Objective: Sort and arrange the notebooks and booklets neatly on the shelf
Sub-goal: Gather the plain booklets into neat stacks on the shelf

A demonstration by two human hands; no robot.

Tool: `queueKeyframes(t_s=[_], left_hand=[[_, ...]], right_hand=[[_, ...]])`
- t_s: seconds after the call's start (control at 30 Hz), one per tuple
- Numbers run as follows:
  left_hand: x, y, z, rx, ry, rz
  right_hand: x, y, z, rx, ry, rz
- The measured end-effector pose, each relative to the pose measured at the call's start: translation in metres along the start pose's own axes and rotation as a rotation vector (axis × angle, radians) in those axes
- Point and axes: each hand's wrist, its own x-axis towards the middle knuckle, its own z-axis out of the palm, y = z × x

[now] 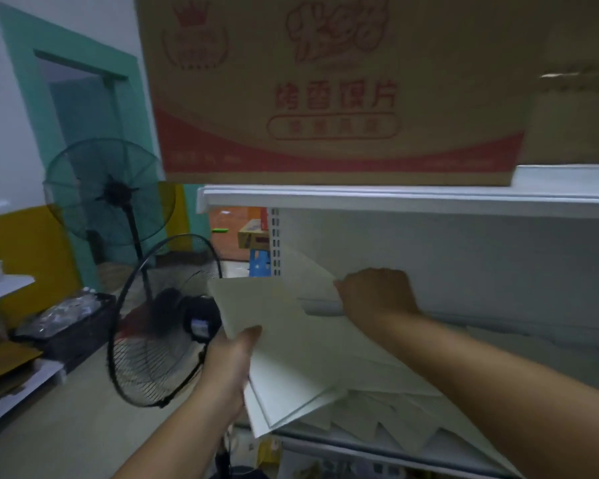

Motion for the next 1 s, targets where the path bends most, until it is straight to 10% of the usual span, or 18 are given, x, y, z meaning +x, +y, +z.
queueKeyframes(t_s=[0.33, 0.63, 1.0], left_hand=[[-0.048, -0.035, 0.158, -0.17, -0.257, -0.141], [-0.168, -0.089, 0.295, -0.206, -0.761, -0.716], [-0.28, -0.177, 0.464, -0.067, -0.796, -0.849]], right_hand=[[-0.116, 0.042, -0.007, 0.403, -0.009, -0.017], [-0.275, 0.268, 0.045, 1.469, -0.158, 0.729], [-0.418, 0.401, 0.039, 1.574, 0.054, 0.993]])
